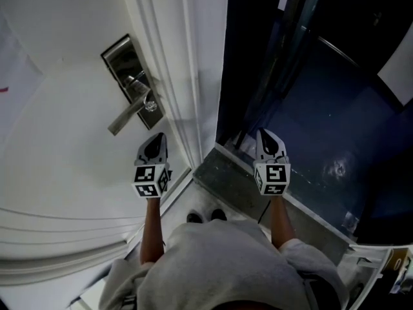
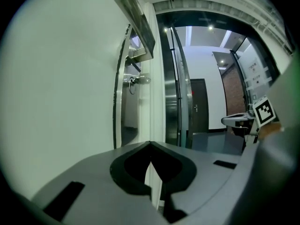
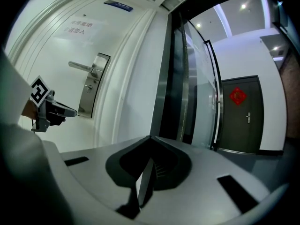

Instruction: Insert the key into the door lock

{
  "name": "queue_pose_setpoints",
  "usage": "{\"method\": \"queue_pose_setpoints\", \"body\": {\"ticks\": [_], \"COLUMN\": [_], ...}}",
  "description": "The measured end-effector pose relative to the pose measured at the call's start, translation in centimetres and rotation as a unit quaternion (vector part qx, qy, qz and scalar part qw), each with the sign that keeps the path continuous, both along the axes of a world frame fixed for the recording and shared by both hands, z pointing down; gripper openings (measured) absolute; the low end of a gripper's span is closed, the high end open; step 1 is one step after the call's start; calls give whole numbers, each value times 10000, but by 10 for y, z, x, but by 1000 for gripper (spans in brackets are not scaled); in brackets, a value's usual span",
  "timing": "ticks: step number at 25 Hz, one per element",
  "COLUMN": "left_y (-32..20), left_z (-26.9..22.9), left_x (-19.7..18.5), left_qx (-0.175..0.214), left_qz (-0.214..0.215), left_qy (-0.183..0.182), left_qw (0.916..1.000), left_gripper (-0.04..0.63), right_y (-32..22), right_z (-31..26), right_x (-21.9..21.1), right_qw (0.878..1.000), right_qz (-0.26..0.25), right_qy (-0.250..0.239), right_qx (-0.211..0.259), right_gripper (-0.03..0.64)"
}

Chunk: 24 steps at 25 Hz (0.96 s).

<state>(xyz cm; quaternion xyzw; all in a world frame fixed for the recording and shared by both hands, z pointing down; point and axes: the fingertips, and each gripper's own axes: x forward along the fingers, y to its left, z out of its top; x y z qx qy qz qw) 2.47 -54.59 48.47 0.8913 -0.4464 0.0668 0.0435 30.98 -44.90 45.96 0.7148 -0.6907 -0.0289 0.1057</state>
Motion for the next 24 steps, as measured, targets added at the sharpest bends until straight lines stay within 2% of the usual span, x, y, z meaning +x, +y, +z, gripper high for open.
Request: {"method": "queue_pose_setpoints", "body": {"ticks": [24], "left_y": [3], "left_z": [14], "left_x": [3], "left_qx": [-194], "left_qz": [78], "left_qy": [-28], "left_qw": [9998], "left_gripper": [17], "right_y": [-17], "right_z": [-2], "right_x": [-22], "right_qw": [9998], "right_qz": [-194], "right_qy": [59], "right_qx": [-37], "right_gripper": [21]}}
